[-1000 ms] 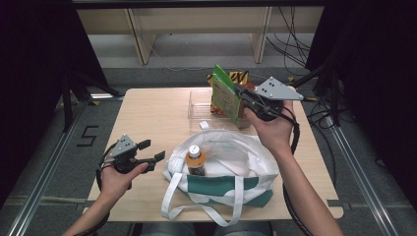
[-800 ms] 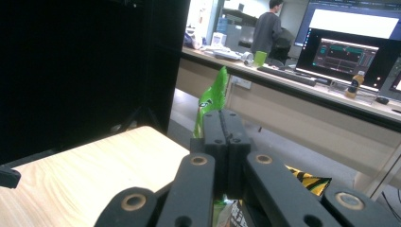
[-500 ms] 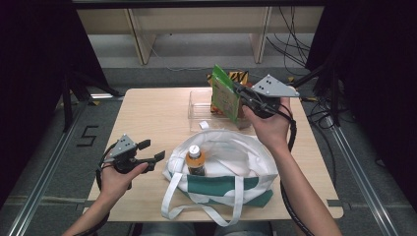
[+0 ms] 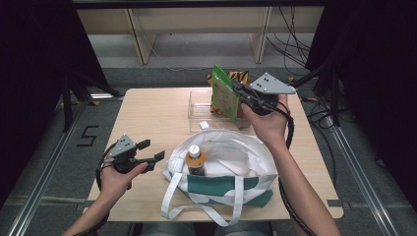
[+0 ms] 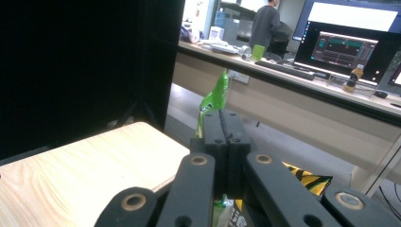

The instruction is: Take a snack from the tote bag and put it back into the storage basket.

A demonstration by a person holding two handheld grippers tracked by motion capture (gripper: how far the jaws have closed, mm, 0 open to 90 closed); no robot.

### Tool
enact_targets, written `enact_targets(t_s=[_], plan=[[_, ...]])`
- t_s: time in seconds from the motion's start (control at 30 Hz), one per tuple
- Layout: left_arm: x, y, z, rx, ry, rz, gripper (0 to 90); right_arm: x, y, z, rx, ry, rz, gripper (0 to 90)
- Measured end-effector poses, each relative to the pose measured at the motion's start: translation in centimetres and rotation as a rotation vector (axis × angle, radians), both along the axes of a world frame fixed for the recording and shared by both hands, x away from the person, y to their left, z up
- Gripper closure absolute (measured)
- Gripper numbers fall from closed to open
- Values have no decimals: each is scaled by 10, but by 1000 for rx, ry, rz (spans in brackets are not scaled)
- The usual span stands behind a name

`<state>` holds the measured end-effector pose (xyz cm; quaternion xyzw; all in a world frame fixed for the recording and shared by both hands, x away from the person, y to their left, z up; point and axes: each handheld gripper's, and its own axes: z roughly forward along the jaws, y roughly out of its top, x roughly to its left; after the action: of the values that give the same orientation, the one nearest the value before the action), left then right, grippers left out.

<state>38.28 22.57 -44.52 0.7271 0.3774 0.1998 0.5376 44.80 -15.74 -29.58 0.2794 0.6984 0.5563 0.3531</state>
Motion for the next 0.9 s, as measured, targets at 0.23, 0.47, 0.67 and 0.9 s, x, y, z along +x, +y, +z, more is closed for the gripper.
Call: enact_targets(t_s=[0.23, 0.47, 0.67, 0.9], plan=[[0, 0, 0, 3, 0, 3, 241, 5, 0, -2, 11, 27, -1, 900], [0, 0, 0, 7, 0, 2, 242, 11, 1, -3, 15, 24, -6, 900], [0, 0, 0, 7, 0, 2, 241, 17, 3, -4, 29, 58, -2, 900], [1, 1, -1, 4, 0, 3, 241, 26, 5, -6, 8, 47, -18, 900]])
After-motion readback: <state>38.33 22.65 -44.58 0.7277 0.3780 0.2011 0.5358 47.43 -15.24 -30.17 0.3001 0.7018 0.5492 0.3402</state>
